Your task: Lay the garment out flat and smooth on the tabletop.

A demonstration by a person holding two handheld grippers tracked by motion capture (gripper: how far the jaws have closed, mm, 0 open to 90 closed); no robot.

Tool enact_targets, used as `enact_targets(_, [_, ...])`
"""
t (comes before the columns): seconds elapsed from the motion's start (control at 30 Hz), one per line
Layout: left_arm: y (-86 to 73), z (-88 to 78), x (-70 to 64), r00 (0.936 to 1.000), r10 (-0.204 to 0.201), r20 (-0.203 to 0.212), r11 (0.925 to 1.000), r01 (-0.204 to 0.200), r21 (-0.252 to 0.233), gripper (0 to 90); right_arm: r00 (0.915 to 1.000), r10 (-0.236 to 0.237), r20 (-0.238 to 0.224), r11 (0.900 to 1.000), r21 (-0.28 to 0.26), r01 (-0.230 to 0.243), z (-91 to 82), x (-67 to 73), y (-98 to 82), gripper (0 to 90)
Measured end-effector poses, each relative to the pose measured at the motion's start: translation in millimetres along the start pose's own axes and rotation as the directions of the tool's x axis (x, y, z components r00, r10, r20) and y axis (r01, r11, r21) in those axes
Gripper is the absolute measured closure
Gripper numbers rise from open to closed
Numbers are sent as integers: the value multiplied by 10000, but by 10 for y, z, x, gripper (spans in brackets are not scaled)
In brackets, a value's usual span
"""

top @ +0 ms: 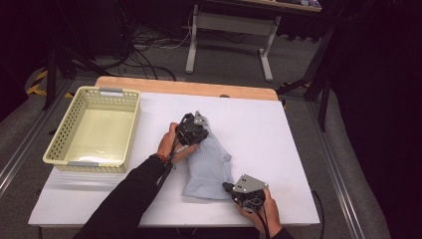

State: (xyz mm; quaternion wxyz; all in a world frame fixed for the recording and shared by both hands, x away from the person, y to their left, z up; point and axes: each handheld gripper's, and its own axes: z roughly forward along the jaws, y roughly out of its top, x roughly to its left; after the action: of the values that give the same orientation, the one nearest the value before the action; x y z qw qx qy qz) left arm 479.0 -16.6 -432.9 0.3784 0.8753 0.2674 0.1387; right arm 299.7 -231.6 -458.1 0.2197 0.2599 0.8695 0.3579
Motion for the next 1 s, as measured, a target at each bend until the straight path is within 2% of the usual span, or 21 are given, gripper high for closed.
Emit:
enact_targets(0.07, [-39,83,33,9998,-219,20,9997,218,123,860,10000,-25,16,10000,11,25,0,3,1,900])
enact_targets(0.27, [-116,206,85,9996,-263,83,9990,260,351,869,10000,-35,-13,10000,-16,35,1,-2,-1,900])
enact_targets(0.37, [-125,214,95,9995,-303,127,9993,300,226,878,10000,-57,-1,10000,4,57,1,2,2,900])
enact_targets(0.43, [-110,182,81,9997,-225,-43,9995,226,237,877,10000,-58,5,10000,9,58,1,2,2,900])
enact_targets(0.6, [-54,-98,95,9992,-258,-309,9980,239,-587,861,10000,-12,-18,10000,-45,12,0,-2,-4,900])
enact_targets(0.67, [-28,-243,66,9991,-52,-413,9966,18,-821,864,10000,-15,-24,10000,-58,15,-2,-3,-5,900])
enact_targets(0.73, [-1,-413,13,9981,290,-536,9935,-347,-1088,868,10000,-13,-33,10000,-83,12,-2,-6,-7,900])
enact_targets(0.8, [6,-535,-52,9977,505,-455,9907,-559,-1243,878,10000,39,-55,9999,-112,-40,-5,-11,-6,900])
enact_targets(0.87, [-3,-663,-155,9944,930,-509,9851,-994,-1406,882,10000,9,-52,9999,-136,-10,-13,-9,2,900])
enact_targets(0.93, [-35,-761,-261,9918,1226,-353,9796,-1266,-1559,884,9999,34,-130,9996,-277,-37,-33,-10,13,900])
enact_targets(1.0, [-78,-832,-390,9860,1639,-302,9720,-1666,-1656,883,9999,90,-110,9984,-550,-96,-77,-22,37,900])
